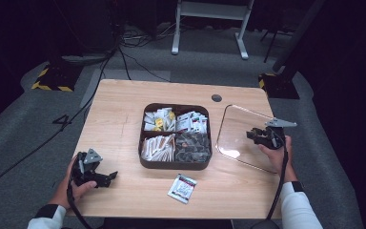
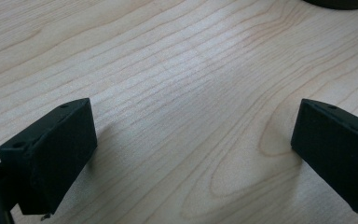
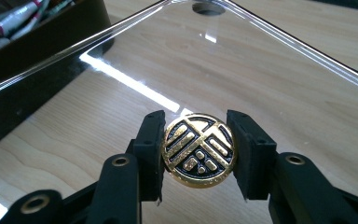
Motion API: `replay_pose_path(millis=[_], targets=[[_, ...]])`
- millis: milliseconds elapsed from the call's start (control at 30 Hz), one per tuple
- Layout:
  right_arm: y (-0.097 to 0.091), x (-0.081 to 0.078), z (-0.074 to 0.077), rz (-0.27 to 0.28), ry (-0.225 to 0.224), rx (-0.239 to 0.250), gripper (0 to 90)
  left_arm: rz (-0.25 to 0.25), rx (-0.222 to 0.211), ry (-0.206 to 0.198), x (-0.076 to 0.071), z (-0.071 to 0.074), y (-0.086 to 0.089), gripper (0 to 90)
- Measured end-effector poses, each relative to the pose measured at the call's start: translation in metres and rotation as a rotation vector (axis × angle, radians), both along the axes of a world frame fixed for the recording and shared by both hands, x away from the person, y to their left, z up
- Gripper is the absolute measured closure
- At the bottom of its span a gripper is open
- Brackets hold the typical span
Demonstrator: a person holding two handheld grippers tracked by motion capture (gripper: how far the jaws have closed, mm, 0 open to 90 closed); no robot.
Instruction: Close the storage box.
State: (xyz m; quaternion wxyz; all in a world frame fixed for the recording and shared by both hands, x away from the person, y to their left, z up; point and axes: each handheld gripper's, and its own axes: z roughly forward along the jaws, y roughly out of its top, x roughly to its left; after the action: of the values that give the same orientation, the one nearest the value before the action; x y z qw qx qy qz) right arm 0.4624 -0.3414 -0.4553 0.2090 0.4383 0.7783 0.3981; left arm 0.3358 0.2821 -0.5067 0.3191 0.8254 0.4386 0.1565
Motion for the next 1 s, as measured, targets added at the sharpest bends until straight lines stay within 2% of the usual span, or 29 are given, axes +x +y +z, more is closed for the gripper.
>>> replay_pose_path(millis=[100, 467, 1000], targets=[[0.000, -0.002, 0.009, -0.002, -0.018, -0.007, 59.6, 0.000, 0.000, 0.000, 0.000, 0.000, 0.000, 0.4], [0.009, -0.001, 0.028, 0.005, -0.038, -0.017, 59.6, 0.001, 0.000, 0.000, 0.000, 0.000, 0.000, 0.4], [0.038, -0.003, 0.049, 0.065, -0.054, -0.002, 59.6, 0.002, 0.001, -0.001, 0.000, 0.000, 0.000, 0.4]])
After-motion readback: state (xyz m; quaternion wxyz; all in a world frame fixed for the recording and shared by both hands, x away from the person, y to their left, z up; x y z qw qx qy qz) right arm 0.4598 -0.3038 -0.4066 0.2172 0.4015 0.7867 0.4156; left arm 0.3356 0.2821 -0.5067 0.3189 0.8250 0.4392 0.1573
